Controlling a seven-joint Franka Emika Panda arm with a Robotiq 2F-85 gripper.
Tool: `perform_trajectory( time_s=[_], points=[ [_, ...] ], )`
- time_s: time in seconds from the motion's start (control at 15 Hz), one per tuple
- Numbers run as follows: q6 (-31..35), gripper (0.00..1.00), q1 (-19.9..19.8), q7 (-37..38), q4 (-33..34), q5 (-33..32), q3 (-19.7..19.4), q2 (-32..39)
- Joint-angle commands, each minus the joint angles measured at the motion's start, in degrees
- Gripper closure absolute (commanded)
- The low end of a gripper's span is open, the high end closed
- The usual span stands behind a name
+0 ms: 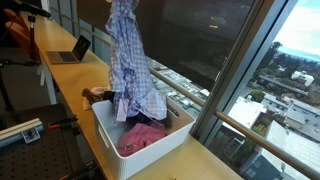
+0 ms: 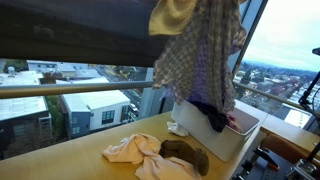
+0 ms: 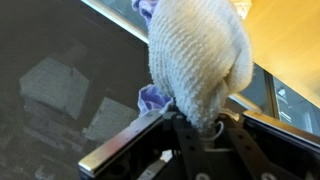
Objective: Remove the items from the storage container and put them on the left side of the table.
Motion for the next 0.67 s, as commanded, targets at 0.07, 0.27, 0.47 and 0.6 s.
perform_trajectory(
  time_s=[0.07, 0.27, 0.47, 0.6],
  points=[
    [-7.66, 0.95, 3.76, 1.51, 16.52, -4.81, 3.26, 8.28],
    [-11.42, 0.95, 6.99, 1.53, 24.43, -7.87, 4.10, 12.71],
    [-15.32, 0.95, 10.16, 1.22, 32.52, -11.29, 5.05, 17.40],
    [-17.56, 0.95, 12.33, 0.82, 37.28, -13.21, 5.11, 20.52]
  ],
)
